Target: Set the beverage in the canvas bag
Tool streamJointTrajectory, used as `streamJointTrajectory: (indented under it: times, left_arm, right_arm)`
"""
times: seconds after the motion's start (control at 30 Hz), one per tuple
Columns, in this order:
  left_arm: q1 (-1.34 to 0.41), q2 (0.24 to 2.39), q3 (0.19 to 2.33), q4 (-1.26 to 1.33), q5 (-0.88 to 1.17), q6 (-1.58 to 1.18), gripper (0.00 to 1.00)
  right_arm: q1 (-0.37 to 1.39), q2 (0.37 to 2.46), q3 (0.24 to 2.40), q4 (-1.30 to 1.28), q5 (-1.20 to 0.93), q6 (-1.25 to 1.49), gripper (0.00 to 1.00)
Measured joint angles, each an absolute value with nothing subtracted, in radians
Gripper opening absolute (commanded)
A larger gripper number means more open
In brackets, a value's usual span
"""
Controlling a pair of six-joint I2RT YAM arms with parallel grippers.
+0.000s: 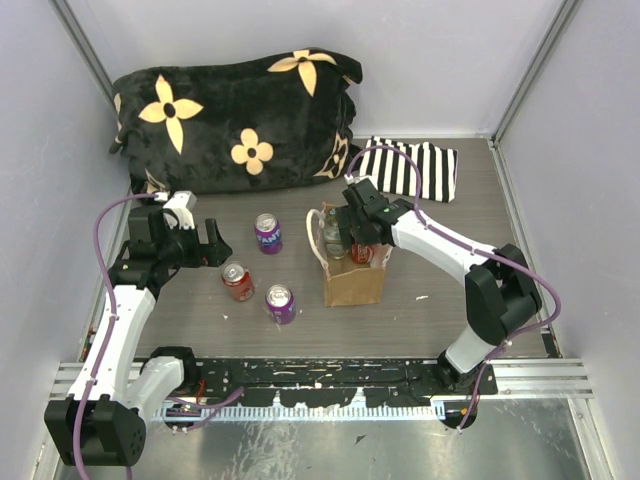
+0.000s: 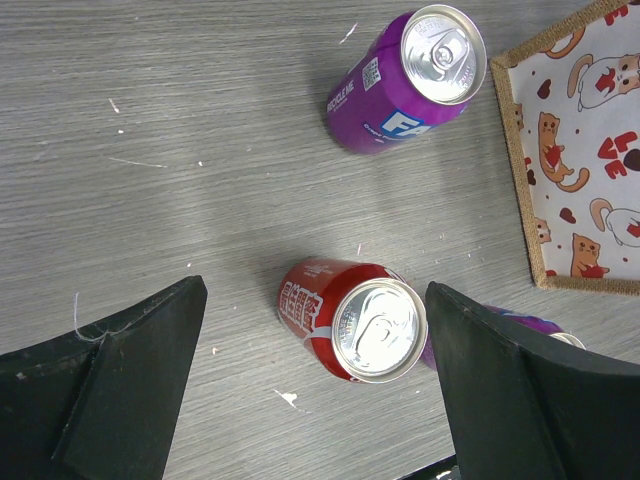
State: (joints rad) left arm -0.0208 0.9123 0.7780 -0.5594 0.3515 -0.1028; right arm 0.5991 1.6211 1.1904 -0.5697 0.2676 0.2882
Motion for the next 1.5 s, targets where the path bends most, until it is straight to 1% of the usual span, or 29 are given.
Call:
streamJointTrajectory:
  times: [0.33,0.57,0.9,1.07,1.17,1.33,1.4,1.47,1.5]
  left_arm:
    - [-0.021,0.911,0.778,-0.559,0.352,-0.104,0.98]
    - [-0.021,0.911,0.778,-0.559,0.355,-0.106,0.98]
    - [-0.021,0.911,0.766,-0.559,0.358,-0.107,0.98]
    - [-0.021,0.910,0.763,-0.559,0.358,-0.107,0.98]
    - [-0.021,0.910,0.763,-0.559,0.358,-0.107,0.98]
    - [-0.021,0.910,0.763,-0.559,0.358,-0.106,0.98]
    - [-0.021,0.910,0.763,-0.559,0.359,-0.107,0.98]
    - [-0.021,0.910,0.763,-0.559,0.359,-0.107,0.98]
    - [-0.021,0.910,0.763,-0.559,0.359,-0.107,0.98]
  right_arm:
    - [0.598,1.597,1.190,-0.570,0.268,0.286,0.86]
    - [0.598,1.566,1.190,-0.571,0.276,0.286,0.83]
    - [0.595,1.559,1.191,-0.572,0.272,0.287,0.71]
    - [0.595,1.554,1.191,-0.578,0.270,0.287,0.58]
    - [0.595,1.553,1.191,-0.582,0.268,0.286,0.48]
    - [0.594,1.553,1.191,-0.585,0.265,0.286,0.14]
    - [0.594,1.553,1.191,-0.587,0.263,0.286,0.06]
    - [0.593,1.553,1.191,-0.587,0.262,0.286,0.02]
    - [0.593,1.553,1.191,-0.588,0.261,0.286,0.01]
